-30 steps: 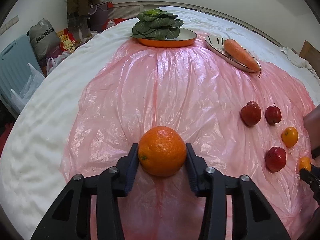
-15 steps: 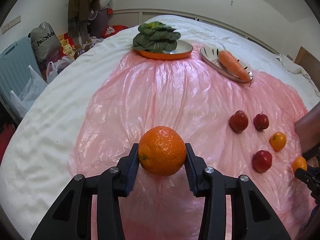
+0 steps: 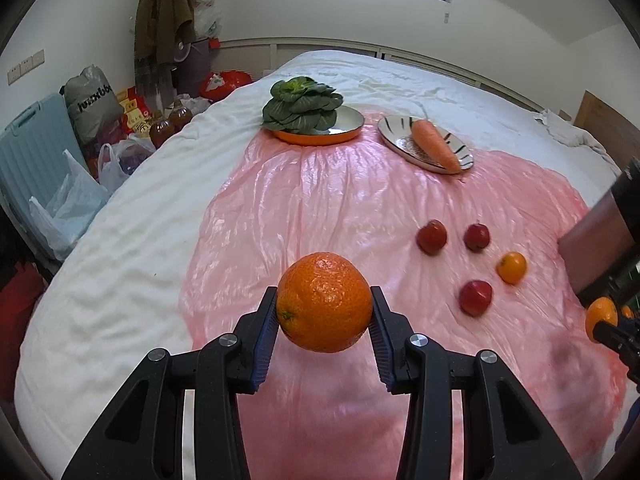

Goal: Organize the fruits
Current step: 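Carry both oranges over the green tray with both tools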

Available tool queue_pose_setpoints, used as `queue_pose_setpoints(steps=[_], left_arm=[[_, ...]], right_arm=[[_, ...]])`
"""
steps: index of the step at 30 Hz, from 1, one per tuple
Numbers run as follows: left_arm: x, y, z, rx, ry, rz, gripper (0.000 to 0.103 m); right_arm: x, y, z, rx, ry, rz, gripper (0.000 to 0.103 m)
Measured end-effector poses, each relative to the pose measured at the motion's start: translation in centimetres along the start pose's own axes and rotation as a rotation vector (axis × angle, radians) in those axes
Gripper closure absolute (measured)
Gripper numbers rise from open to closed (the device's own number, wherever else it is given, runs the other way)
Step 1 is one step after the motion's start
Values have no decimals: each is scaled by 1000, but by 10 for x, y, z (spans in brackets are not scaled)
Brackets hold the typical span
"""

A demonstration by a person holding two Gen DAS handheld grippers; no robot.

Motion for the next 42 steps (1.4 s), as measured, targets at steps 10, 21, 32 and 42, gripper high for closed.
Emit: queue_pose_setpoints(steps=[10,21,32,42], left_arm=[[41,22,40,-72,47,7,65],[67,41,117,-169,144,8,65],[63,65,237,-293,297,-50,65],[46,84,359,-406,419,-115,65]], right_arm=[[45,30,20,-34,24,23,46],[81,53,66,-90,74,56,46],[104,78,155,-201,143,69,46],[124,102,263,-325,243,82,46]])
Point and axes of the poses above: each gripper's, at about its wrist camera, not at the fingertips, and x roughly against the way its jaws point, z to its right, y to its underside, the point moved 4 cm from there along -x, roughly the way its jaws point, and after that the axes turned 10 degrees about y, right-handed, at the moved point
